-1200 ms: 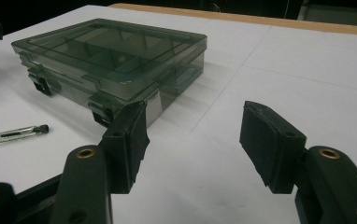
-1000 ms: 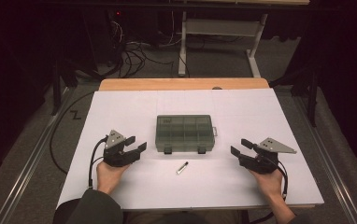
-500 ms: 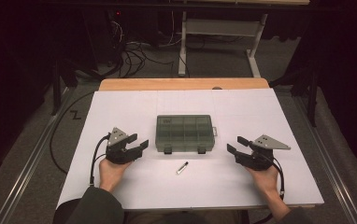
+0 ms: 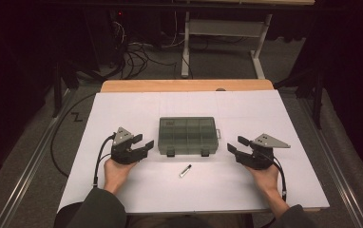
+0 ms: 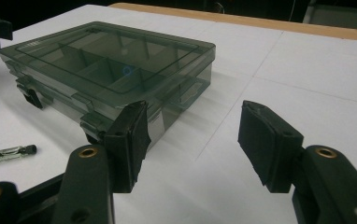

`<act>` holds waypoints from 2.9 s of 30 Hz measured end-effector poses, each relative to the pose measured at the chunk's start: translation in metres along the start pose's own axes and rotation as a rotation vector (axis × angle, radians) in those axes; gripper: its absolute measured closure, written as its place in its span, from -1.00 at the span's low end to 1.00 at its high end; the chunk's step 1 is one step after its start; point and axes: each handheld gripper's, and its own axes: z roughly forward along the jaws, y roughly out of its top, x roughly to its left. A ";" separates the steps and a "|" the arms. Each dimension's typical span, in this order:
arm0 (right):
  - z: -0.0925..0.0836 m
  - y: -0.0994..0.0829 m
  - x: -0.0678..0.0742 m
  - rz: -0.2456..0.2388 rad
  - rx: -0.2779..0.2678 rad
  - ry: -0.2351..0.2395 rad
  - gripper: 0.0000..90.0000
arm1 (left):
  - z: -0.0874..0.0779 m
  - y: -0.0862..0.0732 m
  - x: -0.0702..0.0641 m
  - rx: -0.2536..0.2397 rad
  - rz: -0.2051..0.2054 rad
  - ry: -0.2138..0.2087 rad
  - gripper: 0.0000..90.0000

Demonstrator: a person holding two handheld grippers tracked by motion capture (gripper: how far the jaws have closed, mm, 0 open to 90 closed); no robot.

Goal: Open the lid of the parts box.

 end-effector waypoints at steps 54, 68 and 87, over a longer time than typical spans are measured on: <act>0.016 0.019 0.002 -0.063 0.353 0.076 0.75 | 0.001 0.024 -0.012 0.349 0.142 -0.006 0.41; 0.023 0.029 0.008 -0.117 0.442 0.132 1.00 | 0.009 0.034 -0.020 0.440 0.168 -0.066 0.68; 0.033 0.044 0.019 -0.145 0.479 0.159 1.00 | 0.017 0.040 -0.031 0.474 0.203 -0.078 0.85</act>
